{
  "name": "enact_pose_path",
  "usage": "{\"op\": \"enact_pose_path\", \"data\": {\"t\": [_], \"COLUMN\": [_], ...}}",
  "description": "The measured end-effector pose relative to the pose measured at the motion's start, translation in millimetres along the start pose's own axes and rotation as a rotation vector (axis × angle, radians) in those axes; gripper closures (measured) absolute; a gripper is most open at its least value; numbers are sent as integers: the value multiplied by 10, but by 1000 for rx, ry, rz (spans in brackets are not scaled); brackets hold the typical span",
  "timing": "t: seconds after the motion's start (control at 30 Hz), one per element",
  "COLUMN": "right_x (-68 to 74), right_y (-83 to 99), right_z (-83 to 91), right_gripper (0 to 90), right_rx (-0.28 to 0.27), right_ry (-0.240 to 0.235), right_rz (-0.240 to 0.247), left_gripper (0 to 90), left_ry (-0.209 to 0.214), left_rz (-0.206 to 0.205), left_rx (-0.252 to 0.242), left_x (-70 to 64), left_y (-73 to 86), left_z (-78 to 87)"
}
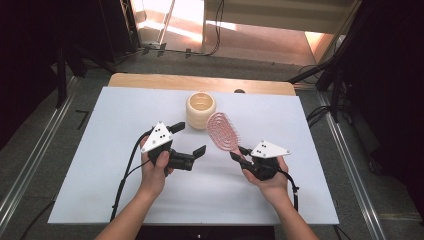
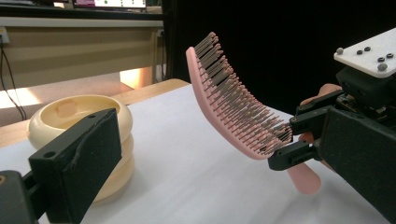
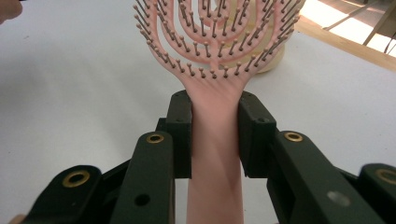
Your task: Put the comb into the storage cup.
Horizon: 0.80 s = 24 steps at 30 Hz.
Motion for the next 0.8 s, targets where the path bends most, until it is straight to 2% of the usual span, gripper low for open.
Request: {"op": "enact_pose_path", "data": {"t": [0.6,0.8], "right_x": [137,186], "right_y": [-37,-50], "right_z": [4,-2], "right_gripper": [679,679], "right_rx": [-34,-40], "right_ry": [-19,-21], "right_rz": [31,47], "left_gripper": [0,12], "left_ry": [33,22], "left_rz": [28,45], "left_rx": [15,19], "left_x": [-101,-110], "left_y": [-25,-30], "left_z": [-183,-213]}}
Point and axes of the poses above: each handheld gripper's, and its own axes: z roughly backward along the jaws, y roughly out of its underside, x roughly to its left, the point moved 7 cm from there along -z, roughly forward along the jaws, and after that the axes turned 9 degrees about y, right-handed, at the moved point
